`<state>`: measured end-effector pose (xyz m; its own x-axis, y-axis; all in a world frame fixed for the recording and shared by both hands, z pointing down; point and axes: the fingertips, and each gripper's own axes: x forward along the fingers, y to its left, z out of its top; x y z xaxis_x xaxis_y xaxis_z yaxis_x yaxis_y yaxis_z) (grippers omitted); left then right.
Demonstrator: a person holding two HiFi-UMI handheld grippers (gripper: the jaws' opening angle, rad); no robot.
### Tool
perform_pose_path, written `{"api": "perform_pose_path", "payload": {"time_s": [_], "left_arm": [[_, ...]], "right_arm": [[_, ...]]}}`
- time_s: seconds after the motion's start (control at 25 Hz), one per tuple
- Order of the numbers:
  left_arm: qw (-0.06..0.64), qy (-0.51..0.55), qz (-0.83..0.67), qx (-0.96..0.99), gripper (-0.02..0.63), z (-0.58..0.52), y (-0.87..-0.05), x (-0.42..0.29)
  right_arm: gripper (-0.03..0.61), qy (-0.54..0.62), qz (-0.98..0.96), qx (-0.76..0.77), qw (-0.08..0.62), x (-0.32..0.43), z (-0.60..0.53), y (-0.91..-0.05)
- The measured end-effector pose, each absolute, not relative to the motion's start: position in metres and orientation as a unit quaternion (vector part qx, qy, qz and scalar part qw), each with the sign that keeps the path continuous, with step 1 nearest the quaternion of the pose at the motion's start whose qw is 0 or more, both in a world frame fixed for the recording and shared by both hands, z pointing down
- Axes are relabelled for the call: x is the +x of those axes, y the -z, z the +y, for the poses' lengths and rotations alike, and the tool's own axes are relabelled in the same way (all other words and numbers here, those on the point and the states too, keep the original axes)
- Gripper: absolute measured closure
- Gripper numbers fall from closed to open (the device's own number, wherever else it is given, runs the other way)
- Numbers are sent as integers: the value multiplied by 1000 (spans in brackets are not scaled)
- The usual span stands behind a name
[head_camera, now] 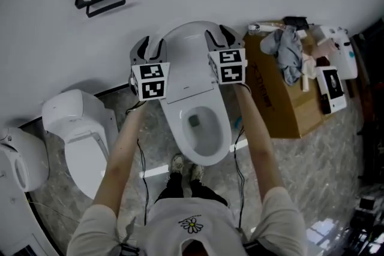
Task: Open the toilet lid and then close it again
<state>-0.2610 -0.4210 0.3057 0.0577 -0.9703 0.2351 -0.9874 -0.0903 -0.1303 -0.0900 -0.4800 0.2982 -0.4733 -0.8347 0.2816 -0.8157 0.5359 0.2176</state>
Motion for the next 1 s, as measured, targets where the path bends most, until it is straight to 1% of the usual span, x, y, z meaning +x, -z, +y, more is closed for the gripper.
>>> {"api": "perform_pose_path", "payload": {"time_s": [0.12,0.2,0.4,0.56,0.68,1.0], "left_arm": [[43,-161,-659,733,437,-446,-334,-259],[38,-179,-652,736,437,-457,-347,-254],[35,-185,-652,735,434,-477,-356,-248],[62,-162,-647,743,436,-478,-357,-247],[83,-152,-637,751,436,-477,-357,-250],[93,-132,-626,763,437,-465,-352,-243]], "right_arm": [[393,29,-852,478,212,-97,-519,-318],[393,38,-846,478,233,-99,-535,-325],[393,46,-840,471,265,-108,-556,-337],[394,46,-841,467,269,-112,-559,-341],[397,38,-844,467,260,-113,-558,-340],[407,50,-839,486,240,-102,-546,-337]]}}
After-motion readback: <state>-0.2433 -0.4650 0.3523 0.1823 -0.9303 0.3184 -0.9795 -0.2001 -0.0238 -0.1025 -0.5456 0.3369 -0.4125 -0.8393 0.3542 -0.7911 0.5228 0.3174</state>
